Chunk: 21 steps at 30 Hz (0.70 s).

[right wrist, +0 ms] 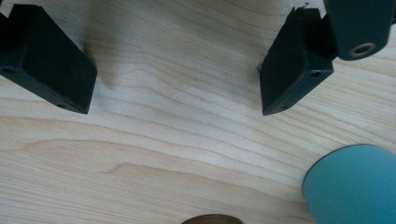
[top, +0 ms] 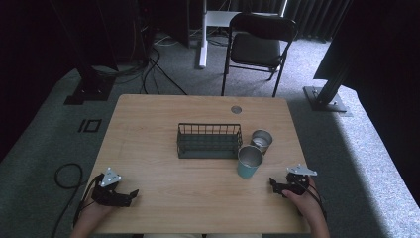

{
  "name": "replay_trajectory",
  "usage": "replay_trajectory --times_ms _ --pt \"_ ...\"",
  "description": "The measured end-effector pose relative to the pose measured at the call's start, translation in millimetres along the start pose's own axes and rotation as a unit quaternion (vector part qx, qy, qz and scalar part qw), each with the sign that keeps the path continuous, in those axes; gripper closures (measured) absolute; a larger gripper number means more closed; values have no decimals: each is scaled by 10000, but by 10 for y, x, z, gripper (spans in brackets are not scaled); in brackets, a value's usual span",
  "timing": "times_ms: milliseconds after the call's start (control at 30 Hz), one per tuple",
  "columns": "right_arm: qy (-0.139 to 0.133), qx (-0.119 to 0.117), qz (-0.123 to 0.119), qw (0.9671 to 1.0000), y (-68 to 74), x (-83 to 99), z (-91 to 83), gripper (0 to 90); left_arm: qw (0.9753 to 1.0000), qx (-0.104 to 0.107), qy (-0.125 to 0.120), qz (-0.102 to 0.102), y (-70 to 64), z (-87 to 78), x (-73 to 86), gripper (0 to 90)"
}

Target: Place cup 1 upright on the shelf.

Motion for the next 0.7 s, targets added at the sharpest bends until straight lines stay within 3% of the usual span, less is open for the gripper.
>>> replay_trajectory --times_ms 700 --pt "1 0 0 10000 0 0 0 107 9978 424 -331 395 -247 144 -362 4"
Point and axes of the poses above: each handheld gripper's, and its own axes: z roughly forward along the jaws, x roughly out of its underside, y roughly to its left, the point moved 4 cm from there along z, roughly forward along the jaws, and after that the axes turned 14 degrees about z, right-handed, at the moved point
